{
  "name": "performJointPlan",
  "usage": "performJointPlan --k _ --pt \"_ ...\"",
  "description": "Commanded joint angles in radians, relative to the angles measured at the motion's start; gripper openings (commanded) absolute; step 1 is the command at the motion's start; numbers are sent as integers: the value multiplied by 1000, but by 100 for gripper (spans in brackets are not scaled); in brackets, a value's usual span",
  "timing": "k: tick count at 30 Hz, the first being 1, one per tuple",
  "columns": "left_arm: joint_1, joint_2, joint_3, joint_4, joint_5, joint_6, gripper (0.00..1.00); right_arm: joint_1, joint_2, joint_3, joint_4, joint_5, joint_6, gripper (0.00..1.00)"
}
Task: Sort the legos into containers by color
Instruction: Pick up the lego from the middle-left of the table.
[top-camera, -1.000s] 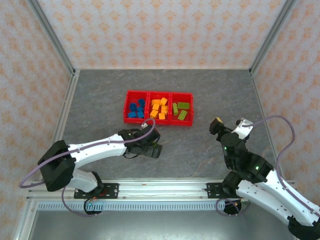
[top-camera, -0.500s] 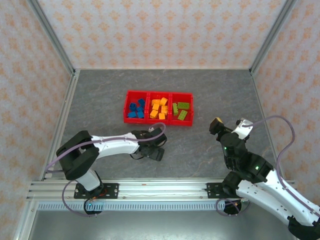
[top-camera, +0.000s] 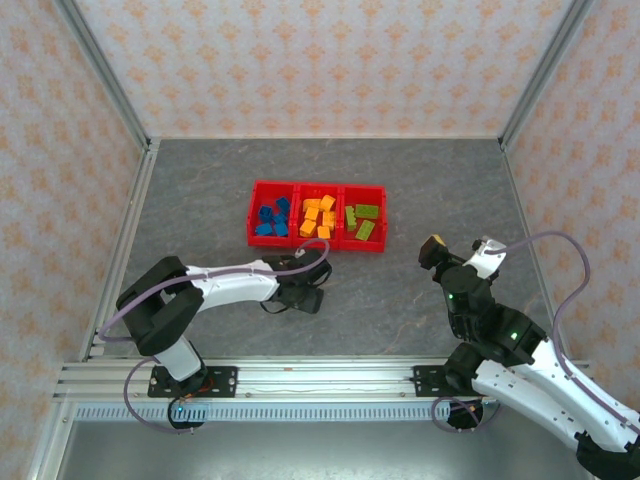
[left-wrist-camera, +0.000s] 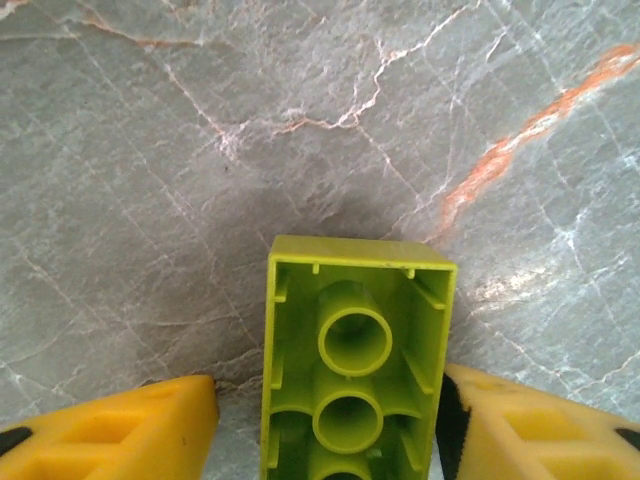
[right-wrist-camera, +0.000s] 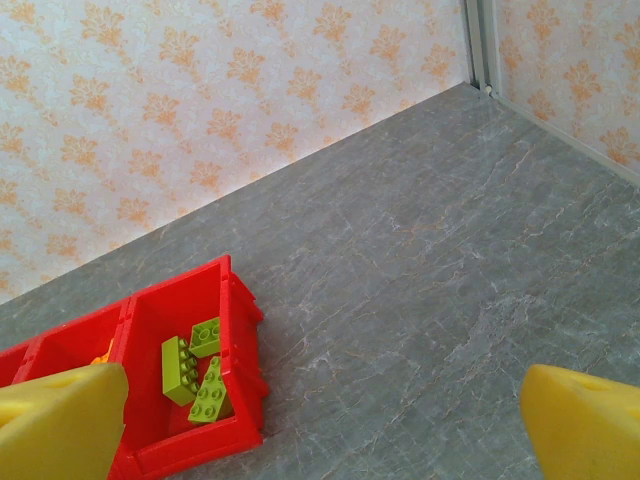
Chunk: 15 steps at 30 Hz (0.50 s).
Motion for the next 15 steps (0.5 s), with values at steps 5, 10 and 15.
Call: performJointPlan --k 5,10,15 --pt "15 15 -7 89 -25 3 37 -3 -7 -4 -15 43 17 100" --pt "5 -91 -48 119 -70 -19 16 -3 -8 -4 -18 51 21 100" --pt "-27 -290 -45 148 -169 -28 7 -3 -10 1 -27 61 32 100"
